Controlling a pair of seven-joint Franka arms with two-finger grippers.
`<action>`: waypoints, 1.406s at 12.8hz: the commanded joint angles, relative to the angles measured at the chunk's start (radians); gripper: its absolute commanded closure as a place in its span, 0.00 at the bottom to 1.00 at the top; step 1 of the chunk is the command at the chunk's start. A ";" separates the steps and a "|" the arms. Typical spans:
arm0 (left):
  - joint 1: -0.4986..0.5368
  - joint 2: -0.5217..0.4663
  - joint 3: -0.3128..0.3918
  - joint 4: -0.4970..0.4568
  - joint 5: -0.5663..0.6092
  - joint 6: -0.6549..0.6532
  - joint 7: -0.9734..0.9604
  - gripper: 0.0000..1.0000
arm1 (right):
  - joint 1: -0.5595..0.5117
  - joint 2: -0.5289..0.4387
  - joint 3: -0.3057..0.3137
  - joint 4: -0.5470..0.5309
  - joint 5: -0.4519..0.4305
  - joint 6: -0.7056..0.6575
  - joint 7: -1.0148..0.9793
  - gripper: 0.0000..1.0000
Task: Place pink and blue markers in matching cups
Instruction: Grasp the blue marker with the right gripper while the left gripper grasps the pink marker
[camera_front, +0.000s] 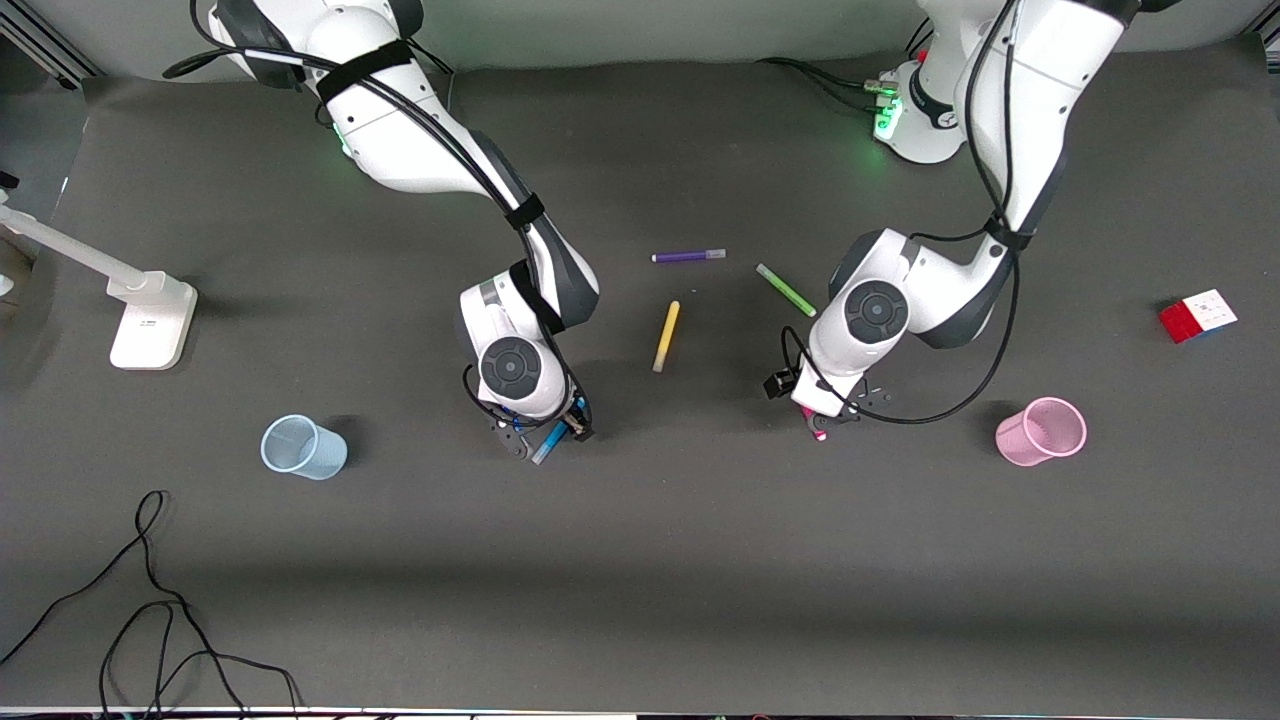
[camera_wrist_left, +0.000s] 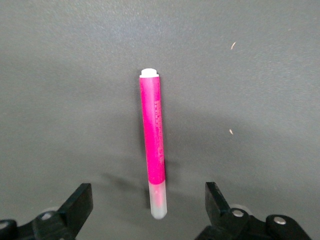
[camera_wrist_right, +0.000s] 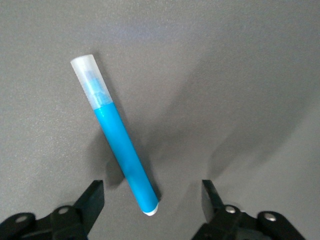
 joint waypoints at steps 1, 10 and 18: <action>-0.015 0.033 0.018 0.014 0.061 0.030 -0.053 0.00 | 0.024 0.016 -0.016 0.023 0.003 0.009 0.016 0.53; -0.012 0.036 0.018 0.016 0.063 0.024 -0.074 0.94 | 0.022 0.022 -0.016 0.023 0.003 0.009 0.017 0.66; 0.040 -0.043 0.009 0.095 0.052 -0.164 -0.027 1.00 | -0.030 -0.073 -0.052 0.137 0.012 -0.175 0.007 1.00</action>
